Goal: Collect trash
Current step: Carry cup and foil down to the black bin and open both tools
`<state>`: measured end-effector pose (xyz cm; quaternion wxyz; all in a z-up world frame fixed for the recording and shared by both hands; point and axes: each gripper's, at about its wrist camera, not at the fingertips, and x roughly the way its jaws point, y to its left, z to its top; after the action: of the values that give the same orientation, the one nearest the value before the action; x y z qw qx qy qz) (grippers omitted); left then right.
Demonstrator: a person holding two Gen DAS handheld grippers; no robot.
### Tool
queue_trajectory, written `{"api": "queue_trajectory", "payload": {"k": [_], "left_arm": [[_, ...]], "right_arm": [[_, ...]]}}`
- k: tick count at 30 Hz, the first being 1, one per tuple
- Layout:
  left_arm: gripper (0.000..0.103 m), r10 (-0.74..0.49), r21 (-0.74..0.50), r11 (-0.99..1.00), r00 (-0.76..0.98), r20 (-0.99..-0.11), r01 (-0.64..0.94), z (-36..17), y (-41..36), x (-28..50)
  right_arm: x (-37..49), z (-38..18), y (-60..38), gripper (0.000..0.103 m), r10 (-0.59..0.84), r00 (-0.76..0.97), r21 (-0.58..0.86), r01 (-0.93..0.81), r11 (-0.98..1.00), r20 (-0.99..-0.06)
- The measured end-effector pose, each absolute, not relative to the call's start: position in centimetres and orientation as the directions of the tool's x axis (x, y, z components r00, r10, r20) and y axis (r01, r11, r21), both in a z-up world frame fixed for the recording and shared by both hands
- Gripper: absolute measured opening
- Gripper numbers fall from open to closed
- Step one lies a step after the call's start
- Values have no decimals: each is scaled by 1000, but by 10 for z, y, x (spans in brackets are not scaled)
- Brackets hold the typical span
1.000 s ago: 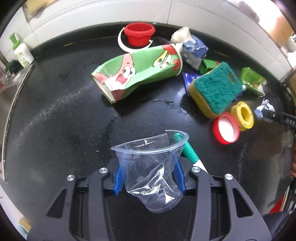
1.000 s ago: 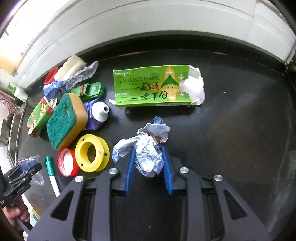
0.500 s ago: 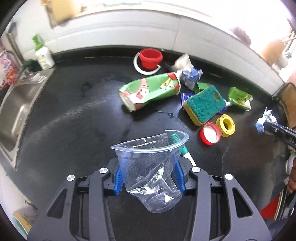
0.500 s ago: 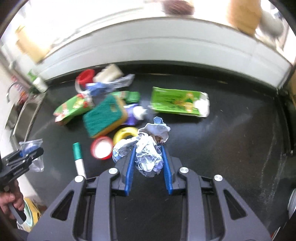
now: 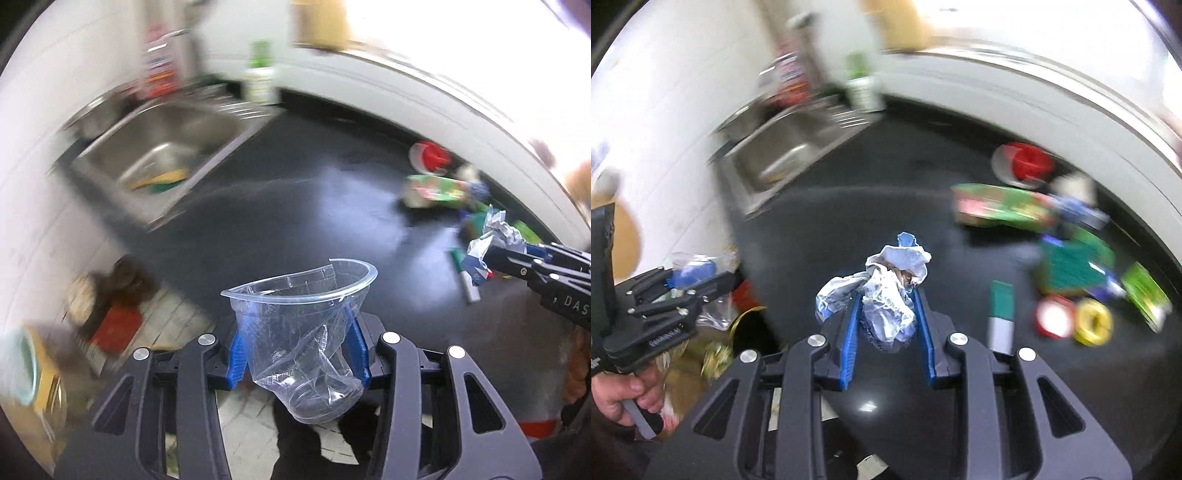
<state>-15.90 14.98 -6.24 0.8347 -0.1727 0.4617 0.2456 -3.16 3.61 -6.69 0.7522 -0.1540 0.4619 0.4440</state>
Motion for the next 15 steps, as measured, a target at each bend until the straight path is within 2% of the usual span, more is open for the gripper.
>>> {"api": "queue_trajectory", "payload": {"k": [4,8,15], "left_arm": [[45,313,-59,701,381,-870,-711,-78,189,-236],[45,336,-65,554,294,-895,-830,-116,221,-319],[46,309,-125,388,257,-916,-913,-212,253,-401]], "right_arm": [[-95,-76,120,29,545,36,190,-917,351,-838],[-163,-105,188,29,502,-110,221,-961,167,-858],[-253,-208,290,29,316,-260,279,-960,17,-913]]}}
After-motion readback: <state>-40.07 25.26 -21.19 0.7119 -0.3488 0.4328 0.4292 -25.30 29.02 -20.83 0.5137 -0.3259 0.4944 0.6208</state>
